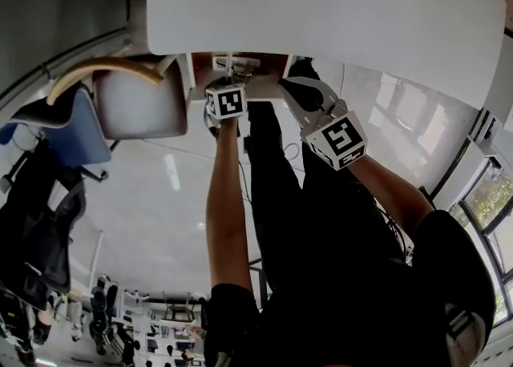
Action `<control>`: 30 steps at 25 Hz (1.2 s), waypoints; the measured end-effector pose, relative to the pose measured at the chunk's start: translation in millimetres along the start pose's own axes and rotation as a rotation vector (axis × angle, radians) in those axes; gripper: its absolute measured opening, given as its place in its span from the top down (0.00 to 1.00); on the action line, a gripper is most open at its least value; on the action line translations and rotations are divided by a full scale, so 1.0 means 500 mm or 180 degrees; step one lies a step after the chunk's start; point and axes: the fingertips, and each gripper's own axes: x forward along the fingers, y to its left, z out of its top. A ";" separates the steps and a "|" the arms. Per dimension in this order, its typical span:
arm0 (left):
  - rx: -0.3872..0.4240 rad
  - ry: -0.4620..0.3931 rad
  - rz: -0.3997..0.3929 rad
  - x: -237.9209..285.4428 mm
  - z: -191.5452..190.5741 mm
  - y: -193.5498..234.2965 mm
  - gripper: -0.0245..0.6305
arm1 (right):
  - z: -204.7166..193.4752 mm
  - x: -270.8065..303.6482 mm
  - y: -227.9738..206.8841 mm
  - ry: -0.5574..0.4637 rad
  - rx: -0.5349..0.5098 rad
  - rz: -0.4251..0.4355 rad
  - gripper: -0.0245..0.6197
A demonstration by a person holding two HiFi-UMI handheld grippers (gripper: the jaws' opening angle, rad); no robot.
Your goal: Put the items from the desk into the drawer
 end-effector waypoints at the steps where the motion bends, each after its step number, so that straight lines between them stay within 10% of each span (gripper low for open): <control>1: 0.0020 0.0066 0.0003 0.006 -0.002 0.001 0.83 | -0.001 -0.002 -0.003 0.0001 0.0006 -0.0006 0.96; 30: -0.0165 0.0198 0.0023 0.019 -0.025 0.011 0.72 | 0.008 -0.014 -0.025 -0.0021 0.0027 -0.0038 0.96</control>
